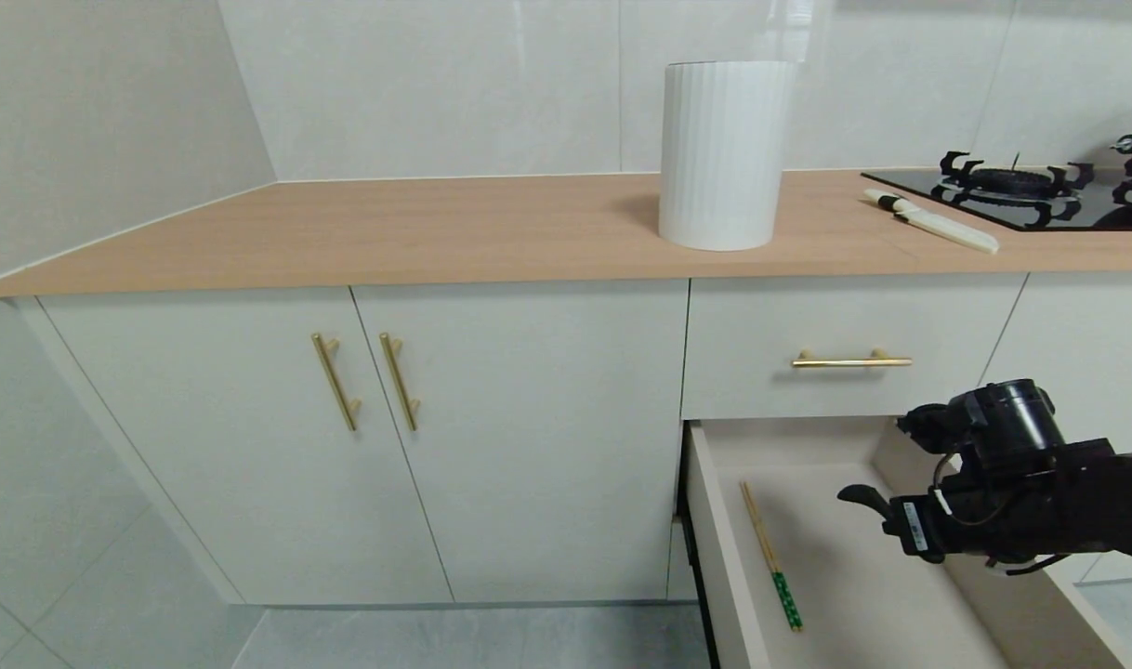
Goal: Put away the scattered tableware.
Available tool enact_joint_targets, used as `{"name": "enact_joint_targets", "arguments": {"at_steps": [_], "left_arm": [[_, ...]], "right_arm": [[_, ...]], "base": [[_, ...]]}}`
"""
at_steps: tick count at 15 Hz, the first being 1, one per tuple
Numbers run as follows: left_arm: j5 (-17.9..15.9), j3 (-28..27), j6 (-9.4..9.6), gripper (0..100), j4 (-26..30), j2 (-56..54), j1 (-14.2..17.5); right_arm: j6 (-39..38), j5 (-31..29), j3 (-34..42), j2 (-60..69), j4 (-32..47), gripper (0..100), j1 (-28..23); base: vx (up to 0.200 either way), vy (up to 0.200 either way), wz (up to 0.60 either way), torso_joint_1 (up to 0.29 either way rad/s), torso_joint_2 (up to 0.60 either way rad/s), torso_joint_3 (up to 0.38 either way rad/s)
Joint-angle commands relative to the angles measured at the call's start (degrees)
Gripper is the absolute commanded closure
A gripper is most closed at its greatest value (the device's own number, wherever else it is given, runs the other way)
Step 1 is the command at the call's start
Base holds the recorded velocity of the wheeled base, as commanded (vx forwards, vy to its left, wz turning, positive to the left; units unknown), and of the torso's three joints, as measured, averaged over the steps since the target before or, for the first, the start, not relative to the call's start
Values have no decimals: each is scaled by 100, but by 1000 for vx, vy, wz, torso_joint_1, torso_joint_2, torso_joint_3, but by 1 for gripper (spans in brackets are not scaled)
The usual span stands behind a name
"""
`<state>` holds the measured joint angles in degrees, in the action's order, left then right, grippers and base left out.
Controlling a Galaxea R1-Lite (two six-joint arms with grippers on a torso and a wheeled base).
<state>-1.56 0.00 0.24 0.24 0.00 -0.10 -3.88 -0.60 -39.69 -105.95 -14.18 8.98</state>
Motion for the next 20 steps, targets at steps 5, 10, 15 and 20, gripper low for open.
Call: {"name": "enact_joint_targets", "arguments": {"at_steps": [5,10,15,20], "left_arm": [[-2,0,2,0,2,0,1],[-2,0,2,0,2,0,1],[-2,0,2,0,2,0,1],[-2,0,2,0,2,0,1]], "right_arm": [[-52,-257,-21,-1560,-1149,100,165],[-43,-424,-56,-2580,-2362,100,174],[1,-714,-162,-3257,-3012,100,279],[10,-793,-364,-3380,-2801,100,279]], "base": [[0,0,0,0,0,0],[0,0,0,0,0,0],[0,0,0,0,0,0],[0,0,0,0,0,0]]}}
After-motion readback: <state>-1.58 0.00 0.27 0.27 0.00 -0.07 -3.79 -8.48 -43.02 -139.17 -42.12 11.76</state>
